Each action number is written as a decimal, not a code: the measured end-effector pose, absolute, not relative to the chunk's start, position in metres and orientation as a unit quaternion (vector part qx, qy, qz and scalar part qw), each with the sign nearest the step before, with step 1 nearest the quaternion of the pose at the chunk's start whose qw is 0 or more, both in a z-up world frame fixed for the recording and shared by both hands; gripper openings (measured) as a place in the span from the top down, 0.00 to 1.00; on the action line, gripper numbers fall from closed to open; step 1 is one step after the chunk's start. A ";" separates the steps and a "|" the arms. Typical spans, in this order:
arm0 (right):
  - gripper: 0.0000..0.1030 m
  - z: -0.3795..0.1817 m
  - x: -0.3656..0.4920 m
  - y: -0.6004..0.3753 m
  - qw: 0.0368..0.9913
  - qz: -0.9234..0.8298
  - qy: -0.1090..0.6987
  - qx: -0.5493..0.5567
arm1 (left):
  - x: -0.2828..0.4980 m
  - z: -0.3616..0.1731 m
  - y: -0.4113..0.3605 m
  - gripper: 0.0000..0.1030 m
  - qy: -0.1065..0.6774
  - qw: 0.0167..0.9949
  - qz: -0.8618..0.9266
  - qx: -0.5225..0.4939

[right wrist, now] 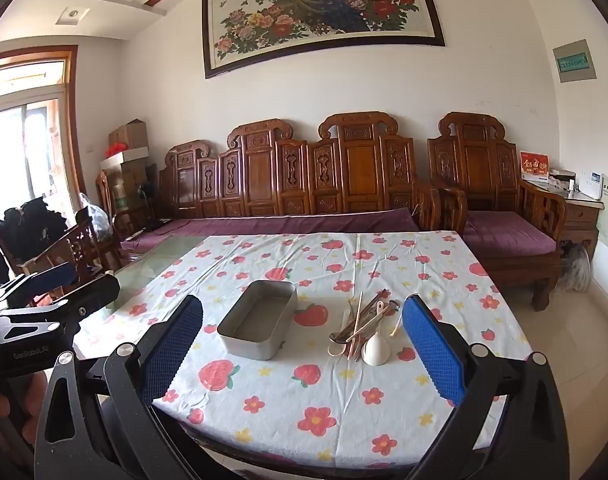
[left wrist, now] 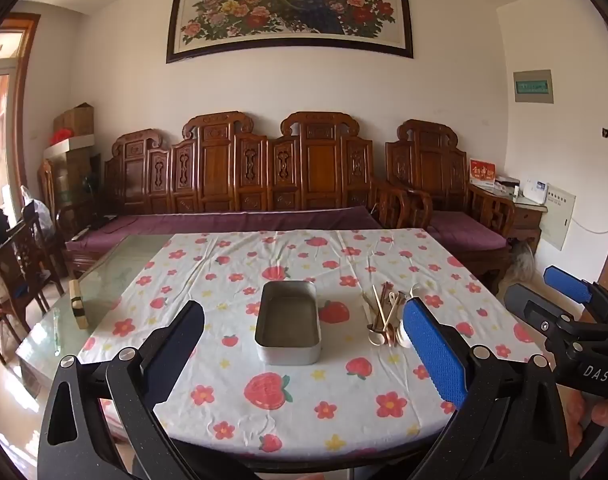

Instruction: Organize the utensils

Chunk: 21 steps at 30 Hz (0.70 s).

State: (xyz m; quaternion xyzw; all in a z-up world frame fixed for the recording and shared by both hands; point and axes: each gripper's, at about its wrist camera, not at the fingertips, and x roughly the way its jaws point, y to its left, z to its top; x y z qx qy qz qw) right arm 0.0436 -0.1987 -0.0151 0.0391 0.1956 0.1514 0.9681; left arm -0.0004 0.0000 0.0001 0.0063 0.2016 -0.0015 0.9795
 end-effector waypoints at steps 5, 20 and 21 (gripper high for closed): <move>0.02 -0.015 0.043 -0.198 0.968 0.151 0.197 0.039 | -0.001 0.000 0.000 0.06 0.201 0.980 -0.002 0.005; 0.02 -0.008 0.040 -0.197 0.968 0.154 0.194 0.040 | -0.004 0.007 -0.005 0.06 0.198 0.980 -0.003 0.005; 0.02 -0.009 0.041 -0.197 0.968 0.154 0.194 0.040 | -0.004 0.008 -0.006 0.06 0.198 0.980 -0.002 0.005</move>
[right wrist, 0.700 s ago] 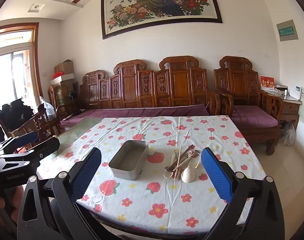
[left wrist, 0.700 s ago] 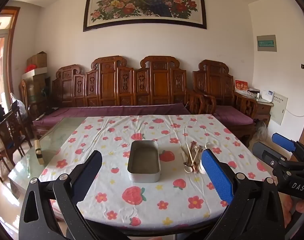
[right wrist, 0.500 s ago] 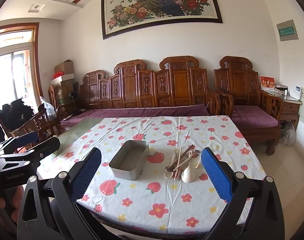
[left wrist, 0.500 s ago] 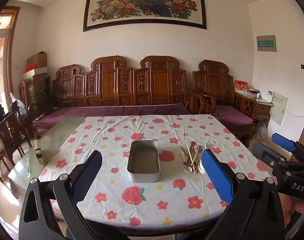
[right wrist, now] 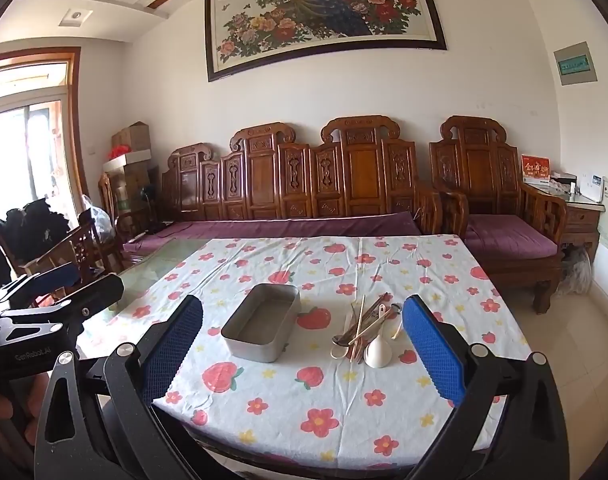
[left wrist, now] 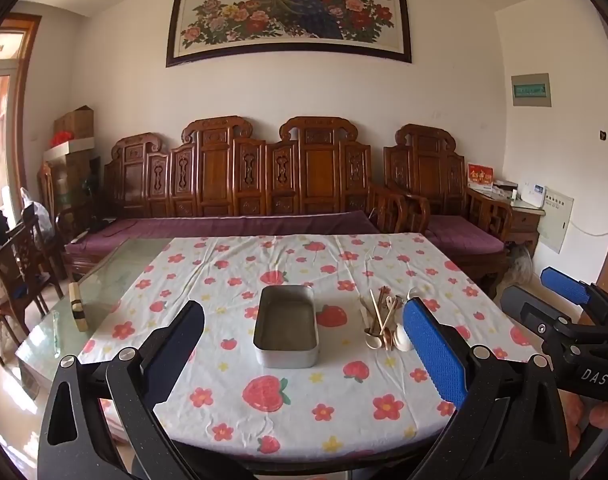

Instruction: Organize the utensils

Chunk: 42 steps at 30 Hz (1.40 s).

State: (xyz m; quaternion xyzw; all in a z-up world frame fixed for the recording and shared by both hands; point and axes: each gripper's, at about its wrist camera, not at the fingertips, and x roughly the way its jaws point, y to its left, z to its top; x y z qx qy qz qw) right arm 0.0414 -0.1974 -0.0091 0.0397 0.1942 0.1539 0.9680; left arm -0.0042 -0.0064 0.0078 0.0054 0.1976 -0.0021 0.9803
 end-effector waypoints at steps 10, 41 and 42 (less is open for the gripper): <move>0.02 -0.010 0.041 -0.198 0.968 0.154 0.193 0.039 | -0.005 0.016 -0.009 0.06 0.195 0.981 -0.002 0.006; 0.02 -0.011 0.038 -0.199 0.968 0.155 0.192 0.040 | -0.004 0.020 -0.002 0.06 0.195 0.981 -0.001 0.003; 0.02 -0.011 0.038 -0.199 0.968 0.154 0.192 0.040 | -0.004 0.021 -0.002 0.06 0.195 0.981 -0.001 0.003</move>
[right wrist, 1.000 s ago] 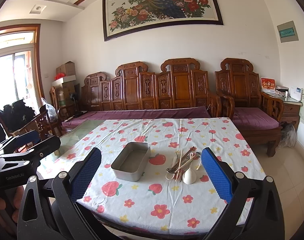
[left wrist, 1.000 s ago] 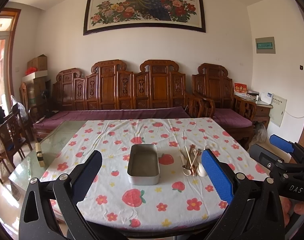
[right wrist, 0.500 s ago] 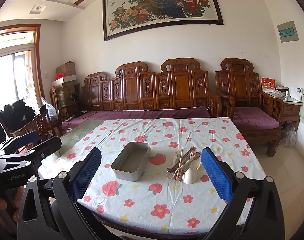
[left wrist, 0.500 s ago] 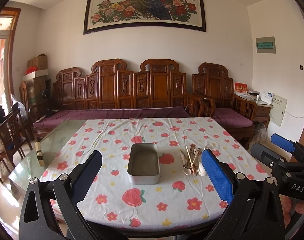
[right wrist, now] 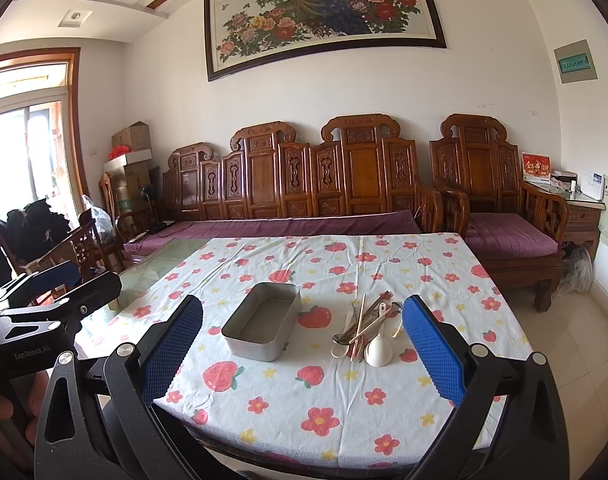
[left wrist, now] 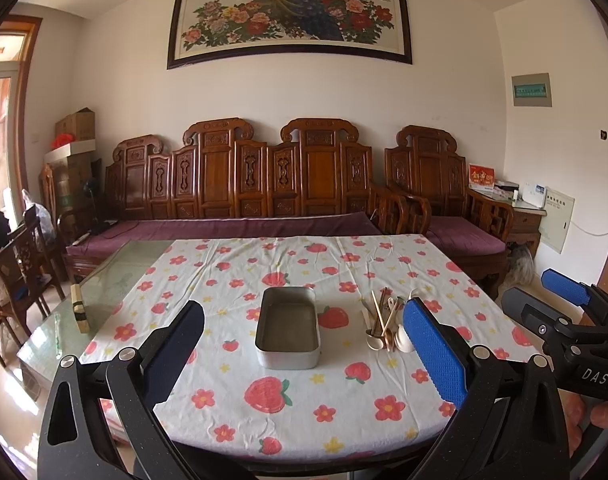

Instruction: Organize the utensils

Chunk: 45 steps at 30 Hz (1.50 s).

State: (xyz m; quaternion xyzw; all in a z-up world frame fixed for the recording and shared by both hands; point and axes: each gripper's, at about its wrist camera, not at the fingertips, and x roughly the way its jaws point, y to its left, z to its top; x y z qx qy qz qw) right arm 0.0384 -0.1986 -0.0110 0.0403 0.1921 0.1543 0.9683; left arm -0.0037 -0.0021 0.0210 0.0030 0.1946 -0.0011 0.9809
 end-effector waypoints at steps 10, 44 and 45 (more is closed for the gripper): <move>0.02 -0.010 0.038 -0.198 0.968 0.154 0.192 0.041 | -0.004 0.022 -0.001 0.06 0.193 0.981 -0.001 0.004; 0.02 -0.042 0.081 -0.207 0.961 0.161 0.223 0.029 | 0.049 -0.029 -0.001 0.06 0.268 0.963 -0.018 0.014; 0.02 -0.044 0.087 -0.208 0.960 0.164 0.227 0.025 | 0.054 -0.032 -0.001 0.06 0.273 0.962 -0.021 0.013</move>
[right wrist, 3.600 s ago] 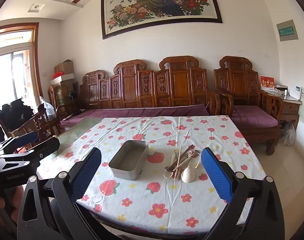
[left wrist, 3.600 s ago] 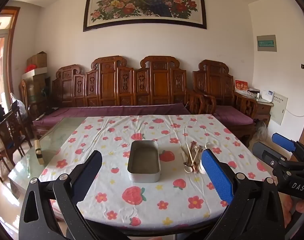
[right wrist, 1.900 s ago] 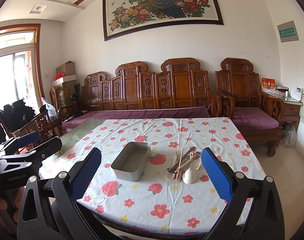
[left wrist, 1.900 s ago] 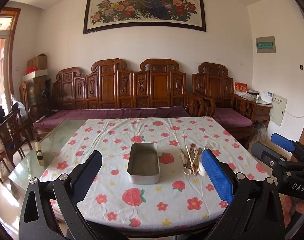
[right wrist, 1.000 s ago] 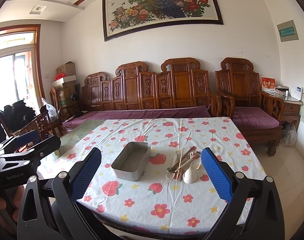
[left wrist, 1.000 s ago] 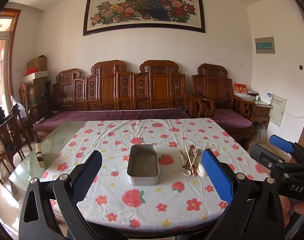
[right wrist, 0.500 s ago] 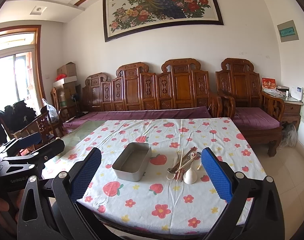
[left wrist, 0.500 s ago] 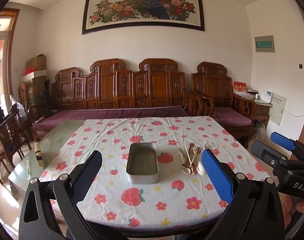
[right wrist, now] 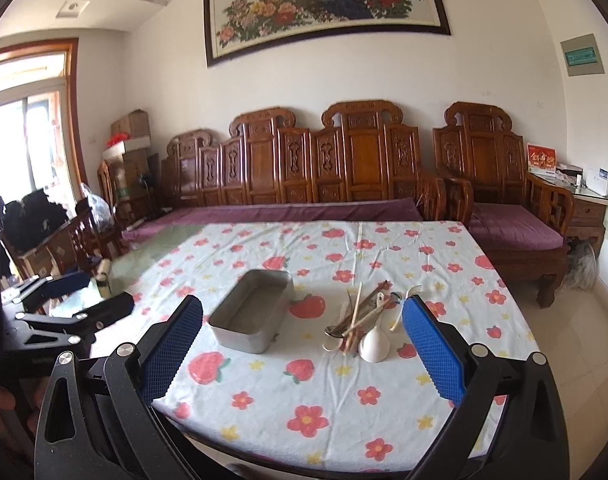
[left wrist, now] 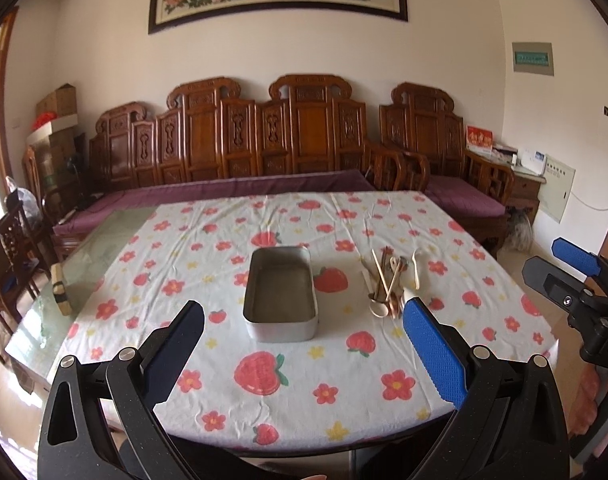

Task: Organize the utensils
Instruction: 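Reach the left tool into the utensil cup and grasp a wooden chopstick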

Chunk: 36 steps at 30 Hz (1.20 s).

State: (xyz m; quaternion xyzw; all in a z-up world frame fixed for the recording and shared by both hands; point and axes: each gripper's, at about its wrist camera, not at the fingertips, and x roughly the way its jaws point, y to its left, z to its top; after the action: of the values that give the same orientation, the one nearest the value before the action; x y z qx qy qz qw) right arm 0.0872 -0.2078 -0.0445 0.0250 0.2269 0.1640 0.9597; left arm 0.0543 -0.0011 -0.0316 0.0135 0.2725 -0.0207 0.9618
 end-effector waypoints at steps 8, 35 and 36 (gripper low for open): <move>0.15 -0.079 0.161 -0.223 0.947 0.167 0.275 -0.012 | 0.101 -0.056 -0.009 0.06 0.300 0.952 -0.068 0.010; 0.39 -0.225 0.310 -0.277 0.896 0.152 0.417 0.006 | 0.235 -0.153 -0.097 0.38 0.397 0.899 -0.176 0.053; 0.39 -0.228 0.312 -0.279 0.895 0.150 0.419 0.006 | 0.241 -0.157 -0.101 0.39 0.401 0.896 -0.180 0.056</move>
State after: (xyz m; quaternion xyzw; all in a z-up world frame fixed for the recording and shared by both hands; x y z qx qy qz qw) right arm 0.3123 -0.2786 -0.2276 0.0055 0.4193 0.1503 0.8953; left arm 0.2413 -0.1013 -0.1570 0.0563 0.4011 -0.1795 0.8965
